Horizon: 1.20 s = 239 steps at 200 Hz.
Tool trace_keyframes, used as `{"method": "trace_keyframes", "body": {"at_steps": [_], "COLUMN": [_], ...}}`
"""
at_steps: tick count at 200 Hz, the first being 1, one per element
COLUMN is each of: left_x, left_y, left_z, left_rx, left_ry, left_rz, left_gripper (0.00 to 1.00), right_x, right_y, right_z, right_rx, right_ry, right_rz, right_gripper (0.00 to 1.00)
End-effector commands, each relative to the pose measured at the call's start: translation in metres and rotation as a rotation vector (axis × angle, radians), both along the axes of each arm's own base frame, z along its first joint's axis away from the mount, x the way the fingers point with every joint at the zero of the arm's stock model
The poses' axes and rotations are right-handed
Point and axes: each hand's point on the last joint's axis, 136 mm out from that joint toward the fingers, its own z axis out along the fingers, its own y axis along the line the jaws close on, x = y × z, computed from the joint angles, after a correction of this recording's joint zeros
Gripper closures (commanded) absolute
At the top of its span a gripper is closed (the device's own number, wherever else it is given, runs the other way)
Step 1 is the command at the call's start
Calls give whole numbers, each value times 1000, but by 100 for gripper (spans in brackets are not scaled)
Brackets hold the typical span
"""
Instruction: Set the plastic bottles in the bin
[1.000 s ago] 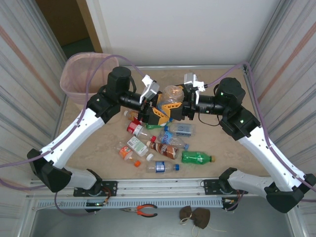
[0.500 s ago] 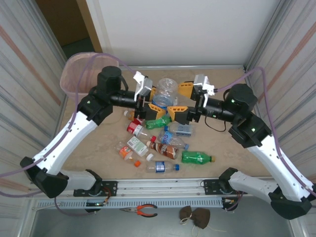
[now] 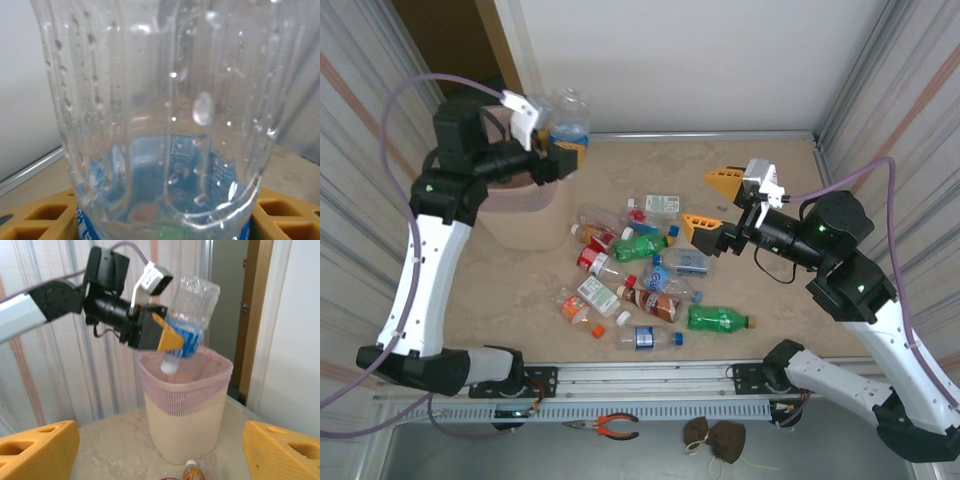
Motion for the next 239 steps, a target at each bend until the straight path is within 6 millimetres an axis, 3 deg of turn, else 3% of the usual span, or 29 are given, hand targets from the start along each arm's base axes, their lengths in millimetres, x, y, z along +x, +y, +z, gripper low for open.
{"method": "trace_keyframes", "body": {"at_steps": [1, 41, 88, 134, 188, 239], "left_x": [23, 61, 95, 111, 110, 110], "left_y": [38, 99, 146, 161, 170, 171], "left_z": [-19, -45, -96, -159, -229, -269], "left_rx": [18, -2, 65, 155, 223, 235], "left_ry": [131, 256, 407, 565, 725, 836], "left_rz": [154, 329, 460, 493, 516, 509], "left_gripper": [42, 42, 42, 42, 41, 37], "right_x": [2, 2, 4, 7, 10, 16], "right_y": [-2, -2, 0, -1, 0, 1], "right_z": [-2, 0, -4, -10, -17, -24], "right_rx": [-8, -2, -7, -14, -23, -41], "right_ry": [-2, -1, 10, 17, 32, 52], "right_rz": [-21, -22, -20, -38, -45, -62], "right_gripper": [17, 17, 18, 18, 18, 19]}}
